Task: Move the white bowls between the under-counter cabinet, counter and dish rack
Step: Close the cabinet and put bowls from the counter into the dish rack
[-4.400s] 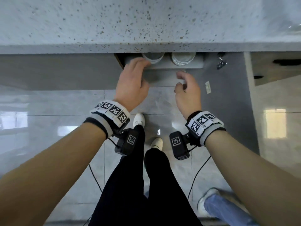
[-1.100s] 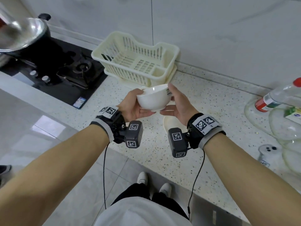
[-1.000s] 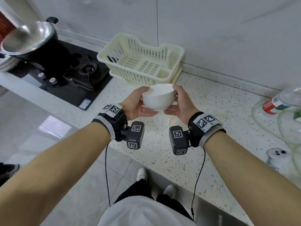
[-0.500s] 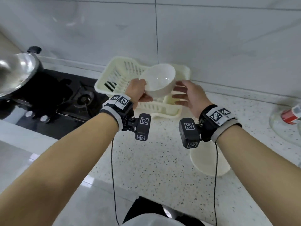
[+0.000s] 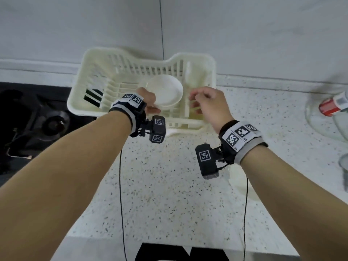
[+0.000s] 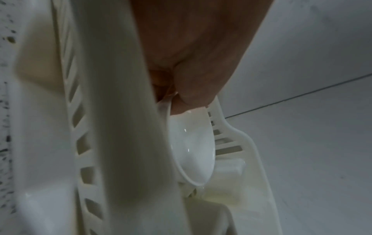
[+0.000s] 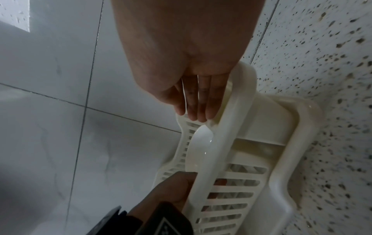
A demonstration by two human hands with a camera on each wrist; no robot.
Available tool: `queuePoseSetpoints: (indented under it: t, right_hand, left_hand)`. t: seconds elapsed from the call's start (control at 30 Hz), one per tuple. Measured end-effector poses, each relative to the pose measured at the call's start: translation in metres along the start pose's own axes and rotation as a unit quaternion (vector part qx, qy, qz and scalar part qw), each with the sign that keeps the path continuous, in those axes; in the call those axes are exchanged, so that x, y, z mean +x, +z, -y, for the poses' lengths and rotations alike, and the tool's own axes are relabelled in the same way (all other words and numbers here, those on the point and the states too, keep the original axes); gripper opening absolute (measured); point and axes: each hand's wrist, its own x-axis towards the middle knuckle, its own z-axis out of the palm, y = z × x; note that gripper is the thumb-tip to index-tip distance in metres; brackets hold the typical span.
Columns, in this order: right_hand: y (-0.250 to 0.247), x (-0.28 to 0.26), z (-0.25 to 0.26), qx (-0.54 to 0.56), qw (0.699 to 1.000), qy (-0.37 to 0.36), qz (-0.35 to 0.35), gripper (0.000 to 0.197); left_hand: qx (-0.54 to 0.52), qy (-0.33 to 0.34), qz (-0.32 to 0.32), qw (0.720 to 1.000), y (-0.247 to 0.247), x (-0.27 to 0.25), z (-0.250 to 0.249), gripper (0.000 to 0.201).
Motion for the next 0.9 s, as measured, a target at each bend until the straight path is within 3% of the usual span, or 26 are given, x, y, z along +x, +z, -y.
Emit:
queuePoseSetpoints:
  t: [0.1,0.2,0.3,0.37,0.43,0.5,0.6,0.67,0.73,0.83,0.9]
  right_hand:
    - [0.001,0.0,0.005,0.0,1.0,0.001,-0.003,0.025]
    - [-0.002,-0.003,0.01,0.01,1.0,-0.002,-0.006,0.026]
    - [-0.015,-0.013,0.014,0.033,0.999,-0.021,-0.021,0.028]
    - [-0.03,-0.023,0.013,0.038,0.996,-0.048,-0.057,0.029]
    - [-0.052,-0.032,0.007,0.015,0.989,-0.08,-0.126,0.027]
    - [-0.077,-0.043,-0.006,-0.005,0.977,-0.096,-0.189,0.025]
    - [-0.12,-0.069,-0.042,-0.06,0.976,-0.06,-0.203,0.021]
    - [-0.147,-0.087,-0.072,-0.108,0.979,0.0,-0.175,0.024]
    - [-0.168,-0.104,-0.103,-0.155,0.978,0.058,-0.126,0.031]
    - [-0.187,-0.128,-0.138,-0.197,0.97,0.135,-0.044,0.044]
    - [-0.192,-0.14,-0.154,-0.192,0.968,0.16,-0.013,0.047]
  left_hand:
    - [-0.003,-0.022,0.009,1.0,-0.002,-0.001,-0.002,0.045]
    - [0.072,-0.001,-0.053,0.996,-0.006,-0.011,-0.011,0.052]
    - [0.14,0.168,-0.13,0.967,0.001,-0.044,-0.019,0.05]
    - [0.146,0.314,-0.161,0.924,0.018,-0.077,-0.022,0.044]
    - [0.14,0.431,-0.15,0.879,0.039,-0.114,-0.026,0.038]
    - [0.128,0.483,-0.091,0.861,0.063,-0.145,-0.022,0.03]
    - [0.214,0.413,0.009,0.885,0.113,-0.179,0.006,0.018]
    - [0.362,0.316,0.042,0.876,0.149,-0.185,0.033,0.034]
    - [0.438,0.215,0.081,0.869,0.182,-0.178,0.059,0.053]
    - [0.315,0.108,0.199,0.922,0.222,-0.173,0.079,0.055]
    - [0.215,0.069,0.226,0.948,0.24,-0.176,0.083,0.05]
